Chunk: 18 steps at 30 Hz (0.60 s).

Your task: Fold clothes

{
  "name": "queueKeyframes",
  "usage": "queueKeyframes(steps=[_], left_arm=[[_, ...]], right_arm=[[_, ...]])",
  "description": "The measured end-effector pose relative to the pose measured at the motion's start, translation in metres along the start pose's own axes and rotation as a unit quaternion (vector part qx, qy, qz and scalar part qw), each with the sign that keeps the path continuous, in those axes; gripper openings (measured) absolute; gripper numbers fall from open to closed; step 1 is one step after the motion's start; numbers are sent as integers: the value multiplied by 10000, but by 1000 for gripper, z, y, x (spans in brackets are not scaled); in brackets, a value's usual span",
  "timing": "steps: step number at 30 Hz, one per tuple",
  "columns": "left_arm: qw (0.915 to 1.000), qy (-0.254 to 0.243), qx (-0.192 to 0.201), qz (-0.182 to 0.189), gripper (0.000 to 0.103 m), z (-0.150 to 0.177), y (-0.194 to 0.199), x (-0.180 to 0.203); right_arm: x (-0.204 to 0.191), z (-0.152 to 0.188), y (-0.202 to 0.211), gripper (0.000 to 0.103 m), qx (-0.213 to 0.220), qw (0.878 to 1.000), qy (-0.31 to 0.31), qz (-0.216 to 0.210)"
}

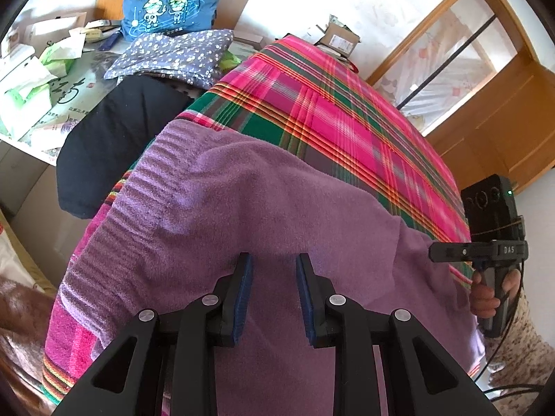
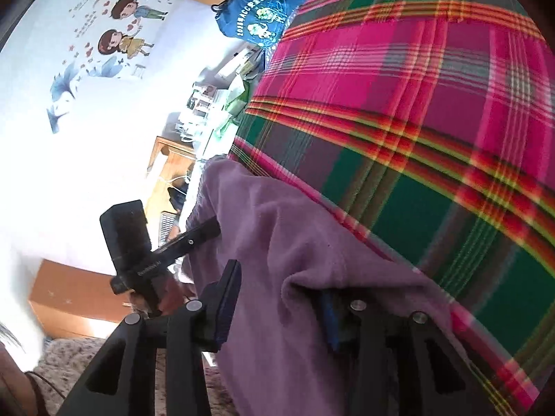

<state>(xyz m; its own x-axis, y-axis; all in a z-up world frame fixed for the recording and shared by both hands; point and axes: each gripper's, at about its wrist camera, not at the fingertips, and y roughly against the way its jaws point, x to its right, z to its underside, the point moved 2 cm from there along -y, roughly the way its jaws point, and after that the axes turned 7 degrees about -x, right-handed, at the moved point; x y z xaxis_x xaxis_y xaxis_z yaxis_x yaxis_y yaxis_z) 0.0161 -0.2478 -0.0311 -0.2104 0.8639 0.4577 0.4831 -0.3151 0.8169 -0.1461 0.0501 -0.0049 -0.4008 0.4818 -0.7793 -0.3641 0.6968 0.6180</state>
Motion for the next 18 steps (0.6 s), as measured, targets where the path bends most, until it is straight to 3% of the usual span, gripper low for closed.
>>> queueKeyframes(steps=[4,7,11,18], left_arm=[[10000,31,-2,47,27,0,0,-1],[10000,62,-1,63,27,0,0,-2],[9999,101,9,40,27,-1,1,-2],[9999,167,9,33,27,-2,1,-2]], right_arm=[[8,-5,16,22,349,9992,-195,-91],[22,-9,38,4,850,9950,-484,-186],[33,-11,41,4,901,9932,-696,-260],[26,-22,31,5,487,9974,-299,443]])
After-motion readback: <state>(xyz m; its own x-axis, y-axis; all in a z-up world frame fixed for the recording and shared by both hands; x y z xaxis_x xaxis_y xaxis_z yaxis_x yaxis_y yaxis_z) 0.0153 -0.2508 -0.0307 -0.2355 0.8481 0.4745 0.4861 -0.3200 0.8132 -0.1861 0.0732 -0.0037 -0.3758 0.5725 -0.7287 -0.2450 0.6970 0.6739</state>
